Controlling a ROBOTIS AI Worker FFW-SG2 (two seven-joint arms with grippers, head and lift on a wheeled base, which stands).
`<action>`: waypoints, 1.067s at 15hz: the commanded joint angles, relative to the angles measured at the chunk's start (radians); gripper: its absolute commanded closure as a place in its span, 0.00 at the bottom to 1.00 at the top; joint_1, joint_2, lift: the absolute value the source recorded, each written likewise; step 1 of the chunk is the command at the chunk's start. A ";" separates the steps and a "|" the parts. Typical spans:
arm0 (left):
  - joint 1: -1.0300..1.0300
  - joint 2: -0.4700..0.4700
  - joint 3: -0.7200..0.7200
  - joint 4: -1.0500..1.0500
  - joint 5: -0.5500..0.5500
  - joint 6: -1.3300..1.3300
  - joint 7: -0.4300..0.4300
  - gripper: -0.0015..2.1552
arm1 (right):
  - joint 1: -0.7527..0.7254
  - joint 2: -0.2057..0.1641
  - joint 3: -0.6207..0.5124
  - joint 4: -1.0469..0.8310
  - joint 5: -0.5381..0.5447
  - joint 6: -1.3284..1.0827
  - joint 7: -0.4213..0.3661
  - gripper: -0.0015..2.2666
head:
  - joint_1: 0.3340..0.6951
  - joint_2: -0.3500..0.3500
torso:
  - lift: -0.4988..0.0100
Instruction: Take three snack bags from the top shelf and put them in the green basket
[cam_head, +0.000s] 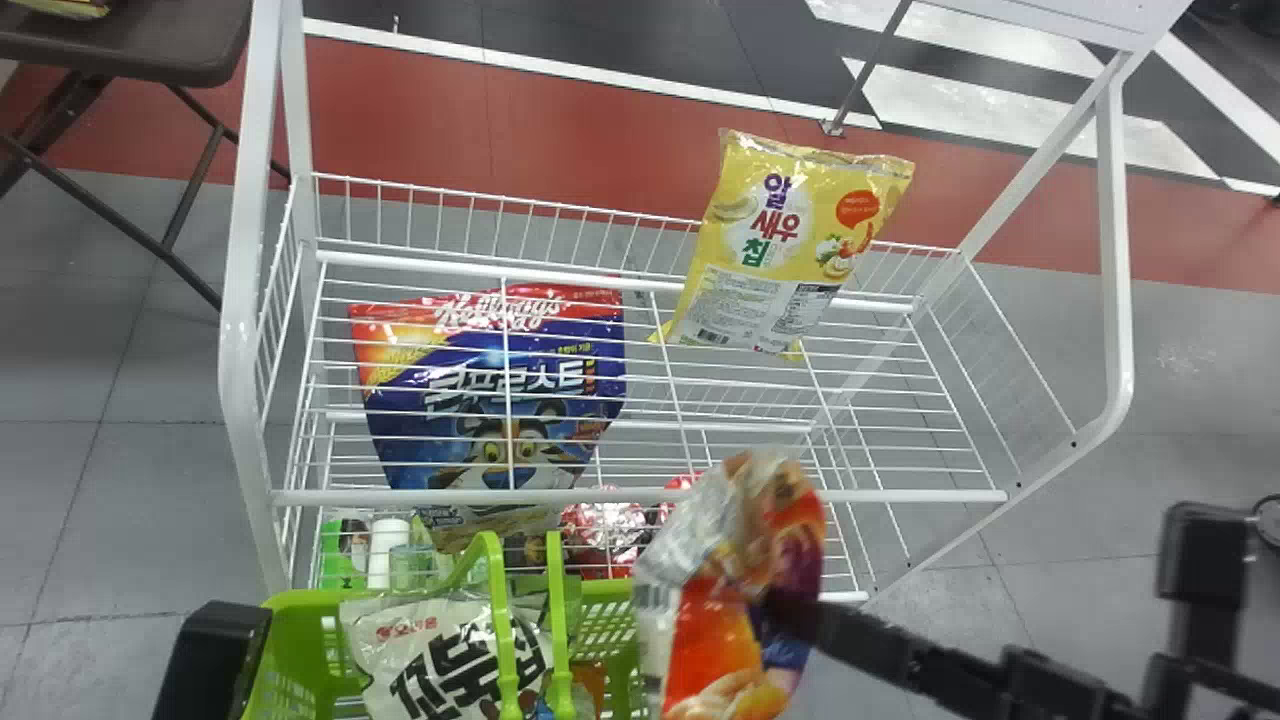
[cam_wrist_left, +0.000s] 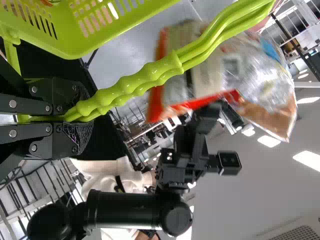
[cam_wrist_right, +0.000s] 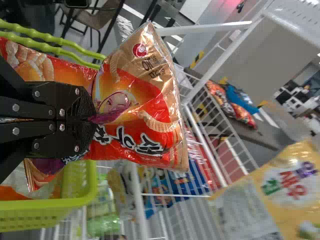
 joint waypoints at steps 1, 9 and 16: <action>-0.001 0.002 0.006 -0.001 0.000 0.007 0.000 0.54 | 0.021 0.004 0.092 0.029 0.052 0.020 -0.012 0.92 | 1.00 0.00 | 0.90; -0.027 0.005 0.012 0.003 0.008 0.016 0.000 0.54 | 0.102 -0.051 0.440 0.205 0.222 0.020 -0.208 0.92 | 1.00 0.00 | 0.90; -0.032 0.000 0.002 0.007 0.002 0.019 0.008 0.54 | 0.117 -0.014 0.328 0.178 0.250 0.020 -0.168 0.00 | 1.00 0.00 | 0.90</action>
